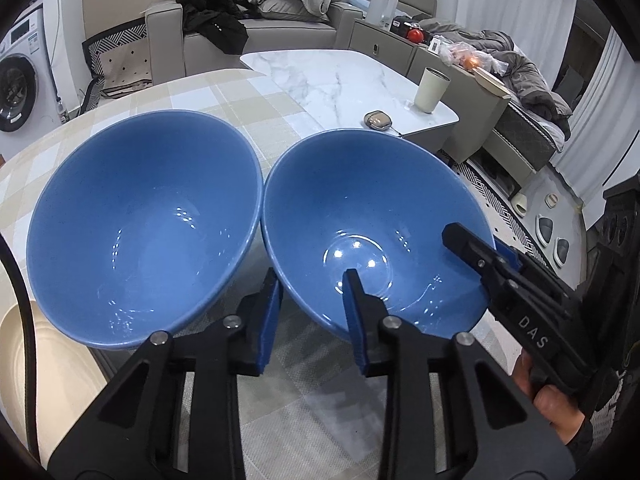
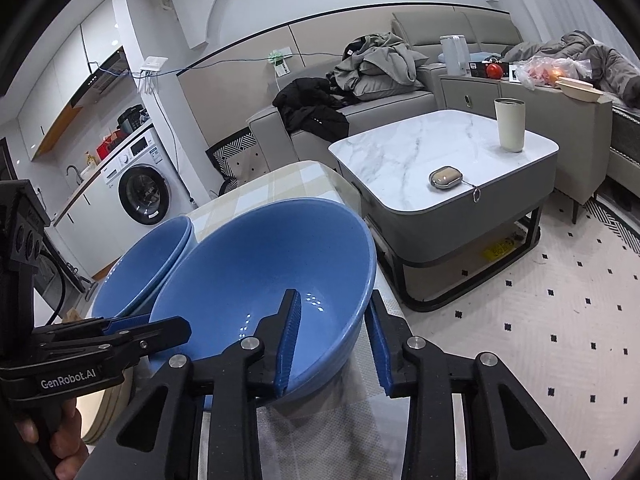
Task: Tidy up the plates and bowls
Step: 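Close both tools on the rim of that blue bowl, then lift the held bowl and lower it into the other blue bowl, then press the held bowl down to seat it inside the other bowl, then open both tools and release the nested blue bowls, then close both tools on the rim of the nested blue bowls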
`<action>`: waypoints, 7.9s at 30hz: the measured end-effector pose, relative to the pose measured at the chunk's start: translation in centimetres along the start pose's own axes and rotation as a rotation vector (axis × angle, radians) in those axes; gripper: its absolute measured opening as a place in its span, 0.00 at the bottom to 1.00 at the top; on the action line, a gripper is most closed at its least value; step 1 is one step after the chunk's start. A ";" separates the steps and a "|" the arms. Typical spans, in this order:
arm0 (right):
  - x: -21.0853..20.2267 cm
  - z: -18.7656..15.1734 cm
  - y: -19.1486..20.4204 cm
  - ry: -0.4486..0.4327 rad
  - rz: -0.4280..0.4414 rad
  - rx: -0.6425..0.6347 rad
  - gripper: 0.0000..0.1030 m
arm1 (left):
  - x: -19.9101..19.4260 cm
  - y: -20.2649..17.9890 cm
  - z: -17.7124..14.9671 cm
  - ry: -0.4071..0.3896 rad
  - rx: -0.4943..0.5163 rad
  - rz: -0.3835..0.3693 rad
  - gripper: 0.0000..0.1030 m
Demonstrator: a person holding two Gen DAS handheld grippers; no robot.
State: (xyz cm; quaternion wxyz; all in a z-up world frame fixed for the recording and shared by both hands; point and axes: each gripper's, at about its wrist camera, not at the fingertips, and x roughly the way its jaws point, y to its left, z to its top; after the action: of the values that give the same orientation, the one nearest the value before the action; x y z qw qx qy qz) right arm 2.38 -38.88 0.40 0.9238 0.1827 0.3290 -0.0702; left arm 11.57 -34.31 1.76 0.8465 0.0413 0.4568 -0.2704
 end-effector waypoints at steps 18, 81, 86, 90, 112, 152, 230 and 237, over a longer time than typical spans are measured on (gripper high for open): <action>-0.9 0.4 -0.2 -0.036 0.013 -0.004 0.31 | -2.0 -1.1 0.2 -0.044 0.032 0.018 0.26; -5.6 3.8 11.9 -0.156 0.141 -0.172 0.31 | -20.6 10.6 0.7 -0.278 -0.039 -0.014 0.26; -5.0 3.8 13.2 -0.142 0.146 -0.189 0.31 | -21.3 12.3 0.2 -0.281 -0.050 0.000 0.26; -4.4 3.9 13.9 -0.132 0.149 -0.201 0.31 | -21.4 13.5 0.0 -0.278 -0.061 0.015 0.26; -0.8 3.4 16.5 -0.058 0.151 -0.236 0.31 | -18.0 16.1 0.4 -0.242 -0.098 0.076 0.26; 3.2 1.9 17.3 0.027 0.108 -0.264 0.31 | -10.9 18.4 0.0 -0.172 -0.089 0.154 0.26; 8.4 1.8 12.8 0.162 0.217 -0.039 0.72 | -3.4 25.0 0.9 -0.035 -0.351 0.041 0.80; 8.9 1.6 13.1 0.176 0.242 -0.035 0.56 | -2.8 24.0 1.1 -0.042 -0.302 0.021 0.53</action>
State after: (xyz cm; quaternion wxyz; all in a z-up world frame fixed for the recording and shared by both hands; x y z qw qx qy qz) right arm 13.51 -27.51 -0.27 0.8962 0.2102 0.3855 0.0635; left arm 23.05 -13.01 0.39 0.8553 -0.0874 0.4738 -0.1907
